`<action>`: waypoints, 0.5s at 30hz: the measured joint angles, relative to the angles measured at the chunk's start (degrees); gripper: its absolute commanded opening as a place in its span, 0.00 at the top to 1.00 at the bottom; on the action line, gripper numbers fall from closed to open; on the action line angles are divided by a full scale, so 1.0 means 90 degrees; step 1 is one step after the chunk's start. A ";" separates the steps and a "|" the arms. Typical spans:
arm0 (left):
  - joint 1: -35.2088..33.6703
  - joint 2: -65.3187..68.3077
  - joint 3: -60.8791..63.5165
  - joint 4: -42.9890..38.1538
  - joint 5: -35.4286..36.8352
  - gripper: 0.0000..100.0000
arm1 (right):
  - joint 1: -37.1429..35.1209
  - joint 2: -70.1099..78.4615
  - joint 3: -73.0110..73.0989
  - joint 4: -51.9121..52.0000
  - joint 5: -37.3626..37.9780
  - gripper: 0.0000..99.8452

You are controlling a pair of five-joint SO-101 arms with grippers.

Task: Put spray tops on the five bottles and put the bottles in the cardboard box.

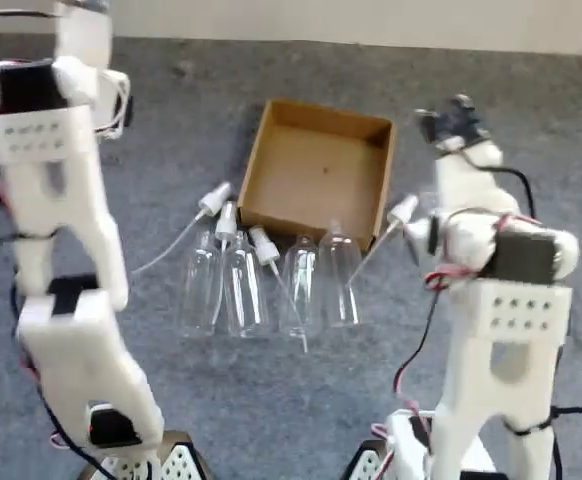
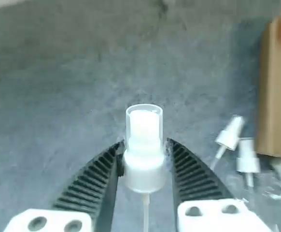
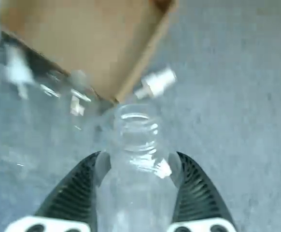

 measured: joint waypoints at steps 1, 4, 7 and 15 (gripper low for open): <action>0.0010 -0.0606 0.0420 0.0000 0.0098 1.00 | -0.0342 -0.0127 -0.0029 0.0000 -0.0147 0.99; 0.0254 -0.2540 0.1582 0.0010 0.0498 1.00 | -0.1543 -0.0420 0.0000 -0.0283 -0.0645 0.99; 0.0567 -0.4386 0.2501 -0.0147 0.1055 1.00 | -0.2716 -0.0645 0.0420 -0.0947 -0.1074 0.99; 0.0821 -0.7463 0.4620 -0.2120 0.2559 1.00 | -0.4220 -0.0752 0.3106 -0.3731 -0.1358 0.99</action>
